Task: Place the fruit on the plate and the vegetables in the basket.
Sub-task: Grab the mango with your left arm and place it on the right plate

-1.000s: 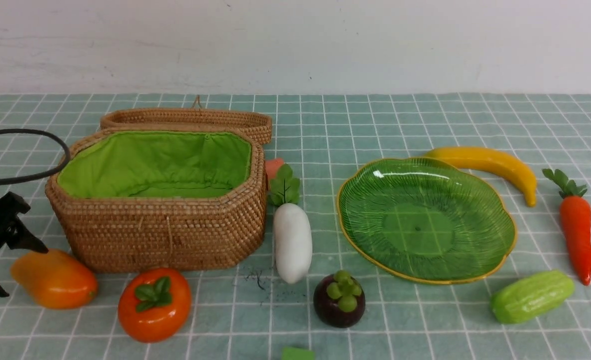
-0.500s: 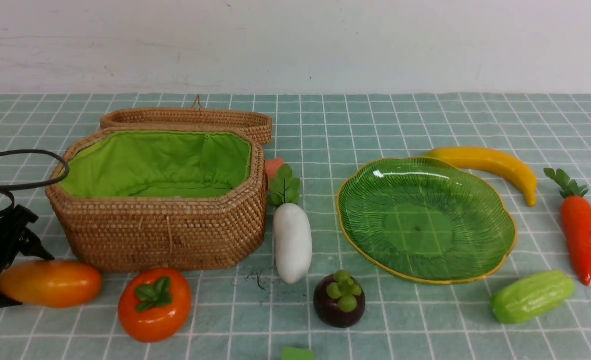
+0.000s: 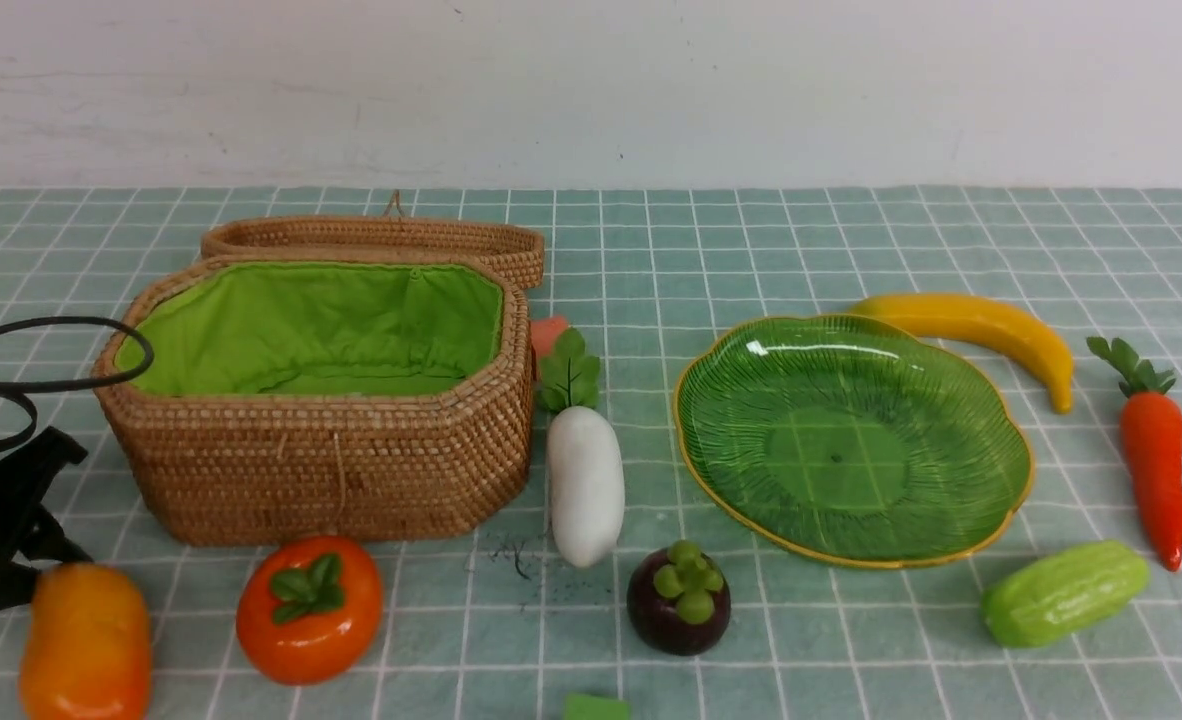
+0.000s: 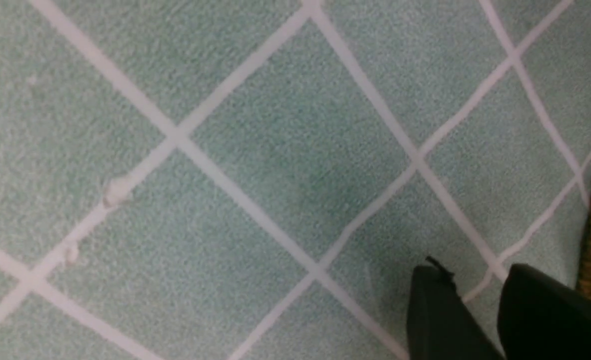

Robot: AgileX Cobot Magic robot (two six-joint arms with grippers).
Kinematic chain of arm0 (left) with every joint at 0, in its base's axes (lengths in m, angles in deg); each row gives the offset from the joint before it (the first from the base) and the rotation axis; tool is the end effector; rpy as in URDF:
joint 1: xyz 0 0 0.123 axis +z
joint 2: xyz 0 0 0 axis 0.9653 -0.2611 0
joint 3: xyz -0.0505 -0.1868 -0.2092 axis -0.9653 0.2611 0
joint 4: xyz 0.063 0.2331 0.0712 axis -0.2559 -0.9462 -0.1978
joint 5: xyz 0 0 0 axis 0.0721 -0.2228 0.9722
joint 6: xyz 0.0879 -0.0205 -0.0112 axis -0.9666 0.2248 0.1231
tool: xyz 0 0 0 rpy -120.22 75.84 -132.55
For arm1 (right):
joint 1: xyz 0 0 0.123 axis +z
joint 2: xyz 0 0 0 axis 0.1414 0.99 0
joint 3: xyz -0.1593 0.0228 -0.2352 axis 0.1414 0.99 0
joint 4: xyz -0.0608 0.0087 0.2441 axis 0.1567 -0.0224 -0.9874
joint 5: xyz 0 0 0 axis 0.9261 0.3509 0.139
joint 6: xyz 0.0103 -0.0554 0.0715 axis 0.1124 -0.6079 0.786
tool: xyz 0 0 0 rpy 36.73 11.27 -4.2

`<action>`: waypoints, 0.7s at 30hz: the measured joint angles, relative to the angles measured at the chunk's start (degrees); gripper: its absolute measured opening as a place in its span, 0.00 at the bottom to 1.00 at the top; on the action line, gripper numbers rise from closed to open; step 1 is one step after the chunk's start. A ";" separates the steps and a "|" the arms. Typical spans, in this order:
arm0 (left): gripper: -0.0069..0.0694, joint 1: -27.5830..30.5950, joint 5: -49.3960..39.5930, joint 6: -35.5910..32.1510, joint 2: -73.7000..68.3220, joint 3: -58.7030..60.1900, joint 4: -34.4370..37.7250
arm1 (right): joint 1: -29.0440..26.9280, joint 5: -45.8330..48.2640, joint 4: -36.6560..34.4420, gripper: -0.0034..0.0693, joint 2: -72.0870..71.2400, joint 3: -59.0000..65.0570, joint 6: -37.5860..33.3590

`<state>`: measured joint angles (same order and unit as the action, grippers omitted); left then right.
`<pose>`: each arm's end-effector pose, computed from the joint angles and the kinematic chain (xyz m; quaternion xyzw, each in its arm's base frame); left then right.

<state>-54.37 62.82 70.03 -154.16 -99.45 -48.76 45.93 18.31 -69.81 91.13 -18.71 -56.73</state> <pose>0.3045 0.0895 0.1593 -0.4276 0.8712 -0.1481 0.1904 0.0384 0.0445 0.3713 -0.2692 0.8362 0.2289 0.4195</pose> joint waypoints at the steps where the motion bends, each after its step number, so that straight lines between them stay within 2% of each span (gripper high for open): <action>1: 0.33 0.00 0.00 -0.07 0.00 0.00 0.00 | 0.00 0.00 0.00 0.20 0.00 0.00 0.00; 4: 0.42 0.00 0.34 -1.02 0.00 0.00 -0.12 | 0.00 0.19 -0.26 0.20 0.00 0.00 0.00; 9: 0.65 0.00 0.60 -1.15 0.06 -1.49 -0.18 | 0.00 0.36 -0.39 0.20 0.00 0.00 0.00; 10: 0.66 0.00 0.54 -1.15 0.06 -1.49 -0.18 | 0.00 0.36 -0.39 0.20 0.00 0.00 0.00; 11: 0.73 0.00 -0.08 -1.67 0.78 -2.52 -0.36 | 0.00 0.36 -0.39 0.20 0.00 0.00 0.00; 13: 0.81 0.00 -1.48 -3.91 2.64 -3.56 -1.26 | 0.00 0.36 -0.39 0.20 0.00 0.00 0.00; 15: 0.86 0.00 -4.24 -7.24 5.87 -4.18 -3.38 | 0.00 0.36 -0.39 0.20 0.00 0.00 -0.13; 18: 0.86 0.00 -9.72 -9.57 9.77 -4.27 -6.14 | 0.00 0.36 -0.39 0.20 0.00 0.00 -1.06; 21: 0.86 -0.50 -14.55 -8.72 14.09 -3.88 -8.71 | 0.00 0.36 -0.52 0.20 0.00 0.00 -2.68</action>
<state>-54.87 48.28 61.32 -140.07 -103.32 -57.48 45.93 18.66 -70.33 91.13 -18.71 -59.41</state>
